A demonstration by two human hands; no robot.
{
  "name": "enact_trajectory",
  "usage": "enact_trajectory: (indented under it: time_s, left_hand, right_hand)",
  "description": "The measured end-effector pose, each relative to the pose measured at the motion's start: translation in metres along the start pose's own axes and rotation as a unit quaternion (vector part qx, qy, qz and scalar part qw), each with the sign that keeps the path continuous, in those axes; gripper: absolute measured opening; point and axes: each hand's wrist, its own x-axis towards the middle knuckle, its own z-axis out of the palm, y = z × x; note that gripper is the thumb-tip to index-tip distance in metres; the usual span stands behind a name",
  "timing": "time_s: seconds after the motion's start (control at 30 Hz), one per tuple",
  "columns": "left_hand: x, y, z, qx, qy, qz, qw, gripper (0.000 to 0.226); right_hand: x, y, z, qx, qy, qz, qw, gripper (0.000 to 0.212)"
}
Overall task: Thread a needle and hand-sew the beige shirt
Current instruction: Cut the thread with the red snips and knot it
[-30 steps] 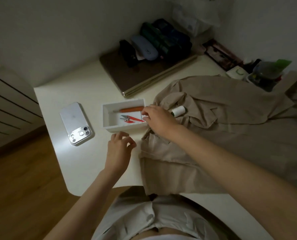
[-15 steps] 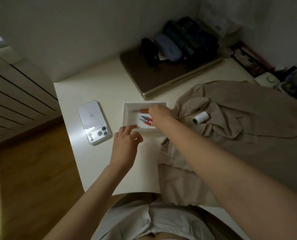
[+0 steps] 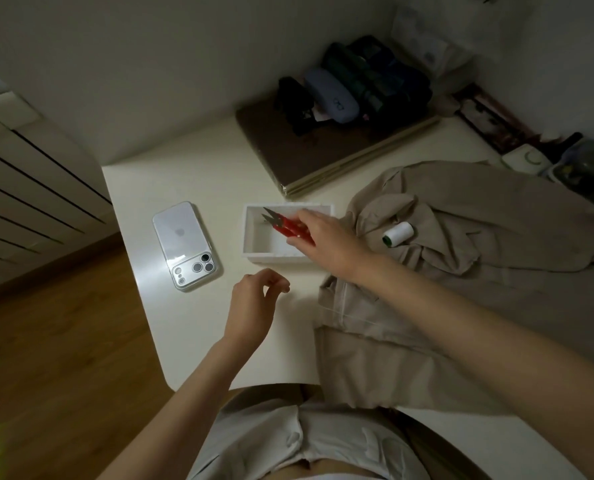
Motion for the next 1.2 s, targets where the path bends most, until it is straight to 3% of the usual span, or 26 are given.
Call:
enact_trajectory:
  time_s: [0.1, 0.2, 0.27, 0.43, 1.2]
  left_hand:
    - [-0.005, 0.0, 0.001, -0.034, -0.004, -0.017, 0.999, 0.016]
    - [-0.011, 0.0, 0.005, -0.055, -0.01, -0.033, 0.998, 0.017]
    - [-0.014, 0.0, 0.008, -0.062, -0.011, -0.036, 0.997, 0.017]
    - [-0.021, 0.0, 0.012, -0.053, -0.015, -0.038, 0.998, 0.02]
    - [-0.026, 0.001, 0.007, -0.028, -0.015, -0.032, 0.999, 0.017]
  right_hand:
    - [-0.033, 0.003, 0.004, 0.16, 0.001, 0.057, 0.985, 0.029]
    - [-0.06, 0.014, 0.013, 0.316, -0.066, 0.166, 0.932, 0.018]
    - [-0.073, 0.022, 0.02, 0.348, -0.099, 0.208, 0.909, 0.014]
    - [-0.089, 0.028, 0.03, 0.331, -0.159, 0.24, 0.899, 0.026]
    - [-0.101, 0.032, 0.04, 0.304, -0.164, 0.223, 0.912, 0.027]
